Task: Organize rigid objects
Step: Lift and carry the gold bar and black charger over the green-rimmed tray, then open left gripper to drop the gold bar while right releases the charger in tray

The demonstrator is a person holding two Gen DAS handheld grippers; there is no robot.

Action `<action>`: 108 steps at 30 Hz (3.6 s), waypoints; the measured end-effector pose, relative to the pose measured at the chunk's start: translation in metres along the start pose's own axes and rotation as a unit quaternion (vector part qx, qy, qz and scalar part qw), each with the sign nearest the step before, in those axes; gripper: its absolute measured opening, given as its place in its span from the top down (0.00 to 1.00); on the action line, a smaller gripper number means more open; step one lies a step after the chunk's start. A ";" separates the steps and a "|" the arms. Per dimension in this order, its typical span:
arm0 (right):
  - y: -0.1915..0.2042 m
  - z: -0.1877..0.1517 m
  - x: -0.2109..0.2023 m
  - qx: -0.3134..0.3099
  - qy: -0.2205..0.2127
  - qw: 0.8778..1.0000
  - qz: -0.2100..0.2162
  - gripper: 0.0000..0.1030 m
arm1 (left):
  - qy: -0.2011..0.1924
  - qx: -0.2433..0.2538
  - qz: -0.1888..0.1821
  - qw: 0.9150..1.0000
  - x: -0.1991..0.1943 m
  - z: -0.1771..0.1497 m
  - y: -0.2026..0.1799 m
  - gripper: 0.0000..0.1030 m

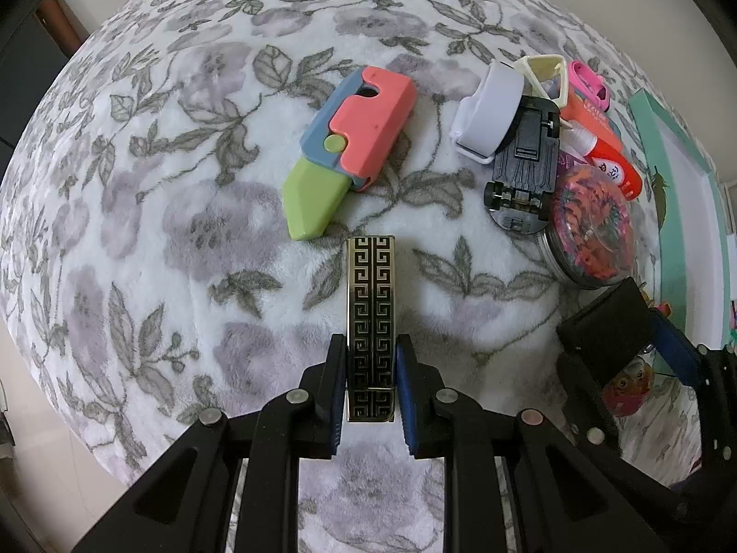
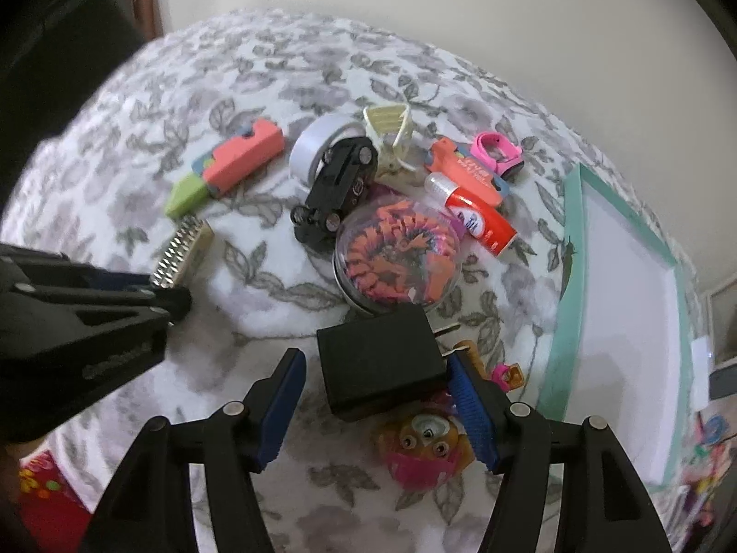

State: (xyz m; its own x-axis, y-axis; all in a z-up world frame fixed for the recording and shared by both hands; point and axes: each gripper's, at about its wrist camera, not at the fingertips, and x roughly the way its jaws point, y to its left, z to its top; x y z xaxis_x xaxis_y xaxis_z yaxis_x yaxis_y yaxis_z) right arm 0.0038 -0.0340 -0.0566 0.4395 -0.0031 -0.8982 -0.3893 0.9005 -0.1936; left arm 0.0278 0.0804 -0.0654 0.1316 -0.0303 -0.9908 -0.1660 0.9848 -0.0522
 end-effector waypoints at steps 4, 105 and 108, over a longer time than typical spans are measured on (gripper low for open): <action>0.004 0.000 0.011 -0.014 0.013 0.999 -0.029 0.36 | 0.001 0.001 0.001 1.000 0.000 0.000 0.001 0.79; -0.316 -0.040 0.063 0.408 0.005 0.912 -0.030 0.38 | -0.116 0.205 -0.090 0.968 0.009 0.060 -0.294 0.75; -0.315 -0.039 0.063 0.405 0.007 0.914 -0.030 0.37 | -0.109 0.199 -0.109 0.968 0.008 0.061 -0.292 0.57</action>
State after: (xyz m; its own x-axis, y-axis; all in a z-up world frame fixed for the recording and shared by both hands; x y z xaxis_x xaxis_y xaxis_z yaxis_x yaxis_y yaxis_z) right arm 0.1228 -0.3353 -0.0679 0.4279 -0.0644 -0.9015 0.3656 0.9245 0.1075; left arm 0.1370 -0.1972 -0.0500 0.3311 -0.2512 -0.9096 0.2722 0.9484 -0.1628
